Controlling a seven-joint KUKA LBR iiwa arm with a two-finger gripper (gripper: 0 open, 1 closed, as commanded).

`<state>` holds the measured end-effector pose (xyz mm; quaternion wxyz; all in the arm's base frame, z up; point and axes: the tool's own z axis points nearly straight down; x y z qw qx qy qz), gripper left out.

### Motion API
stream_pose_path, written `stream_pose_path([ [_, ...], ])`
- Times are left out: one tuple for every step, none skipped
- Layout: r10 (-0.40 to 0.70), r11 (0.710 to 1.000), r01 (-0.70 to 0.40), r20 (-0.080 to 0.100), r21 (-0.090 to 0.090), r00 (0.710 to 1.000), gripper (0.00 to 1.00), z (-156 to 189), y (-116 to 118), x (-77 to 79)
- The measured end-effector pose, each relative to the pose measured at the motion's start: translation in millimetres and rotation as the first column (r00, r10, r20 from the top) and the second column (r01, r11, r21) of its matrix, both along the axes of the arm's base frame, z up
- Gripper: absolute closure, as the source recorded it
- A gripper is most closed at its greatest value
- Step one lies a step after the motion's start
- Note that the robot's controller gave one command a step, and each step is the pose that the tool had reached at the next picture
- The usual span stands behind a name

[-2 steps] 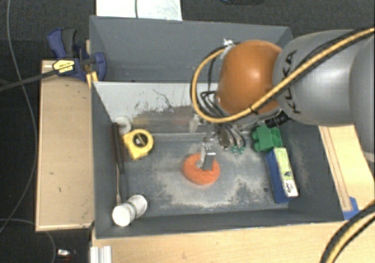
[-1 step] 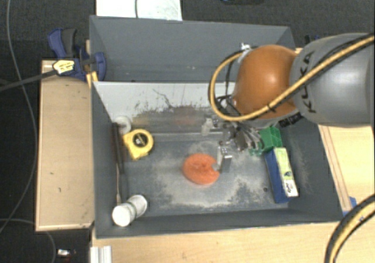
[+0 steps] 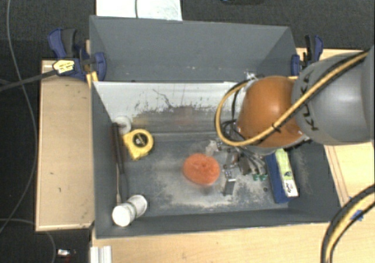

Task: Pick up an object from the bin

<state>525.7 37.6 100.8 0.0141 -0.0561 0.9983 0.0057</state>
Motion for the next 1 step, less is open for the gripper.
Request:
stream_pose_path([
  [0.083, 0.997, -0.083, 0.007, -0.003, 0.997, 0.00, -20.5, 3.4, -6.6],
])
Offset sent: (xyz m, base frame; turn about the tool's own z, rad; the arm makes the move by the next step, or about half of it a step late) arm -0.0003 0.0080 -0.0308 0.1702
